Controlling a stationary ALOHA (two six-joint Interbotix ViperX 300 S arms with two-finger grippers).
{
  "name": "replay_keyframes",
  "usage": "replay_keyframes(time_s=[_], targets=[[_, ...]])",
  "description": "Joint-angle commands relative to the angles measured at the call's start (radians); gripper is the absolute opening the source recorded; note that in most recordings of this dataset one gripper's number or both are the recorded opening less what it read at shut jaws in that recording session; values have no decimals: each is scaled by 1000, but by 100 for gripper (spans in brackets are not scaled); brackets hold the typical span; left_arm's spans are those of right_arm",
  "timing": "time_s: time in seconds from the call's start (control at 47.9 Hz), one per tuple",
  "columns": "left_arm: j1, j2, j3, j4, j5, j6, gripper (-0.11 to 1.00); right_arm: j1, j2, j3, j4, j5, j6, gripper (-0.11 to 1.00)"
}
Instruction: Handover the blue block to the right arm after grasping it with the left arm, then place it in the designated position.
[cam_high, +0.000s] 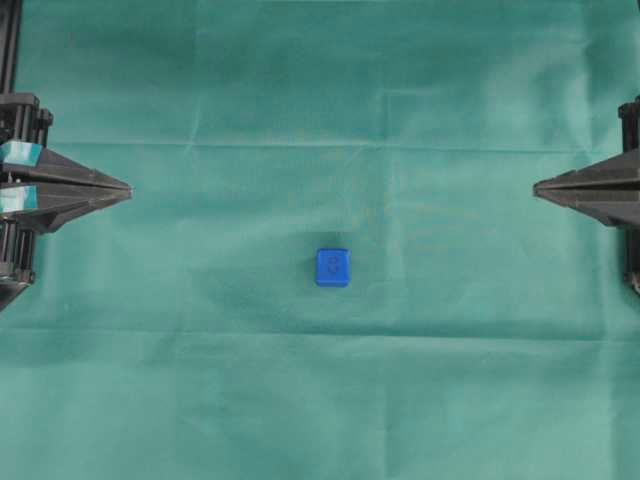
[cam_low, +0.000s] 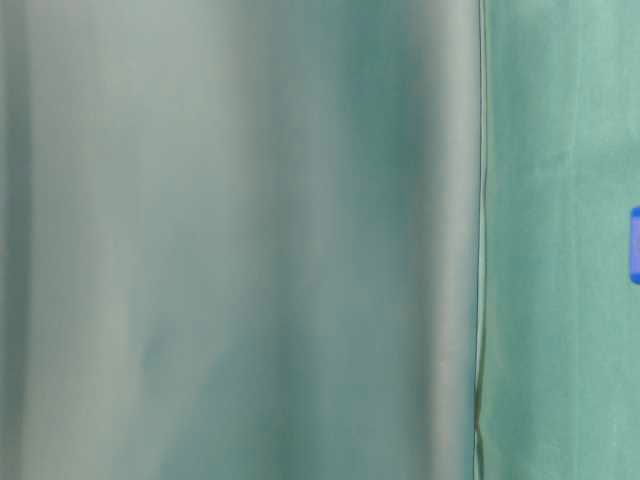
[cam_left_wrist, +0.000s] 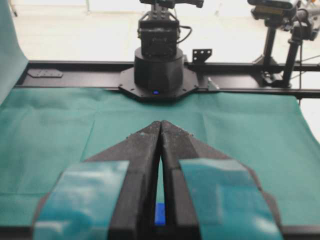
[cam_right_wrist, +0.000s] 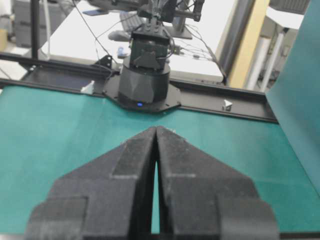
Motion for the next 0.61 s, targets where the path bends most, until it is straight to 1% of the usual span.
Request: replay_keyframes(time_s=[0.0, 0.167, 0.355, 0.585], targets=[[6, 6, -21, -5, 25, 3, 2, -2, 9, -17, 6, 3, 5, 0], [8, 6, -28, -3, 44, 8, 2, -2, 17, -37, 5, 86, 6, 0], [6, 8, -28, -2, 80, 8, 2, -2, 11, -48, 5, 98, 14, 0], [6, 6, -31, 0, 81, 9, 2, -2, 11, -48, 5, 98, 52, 0]])
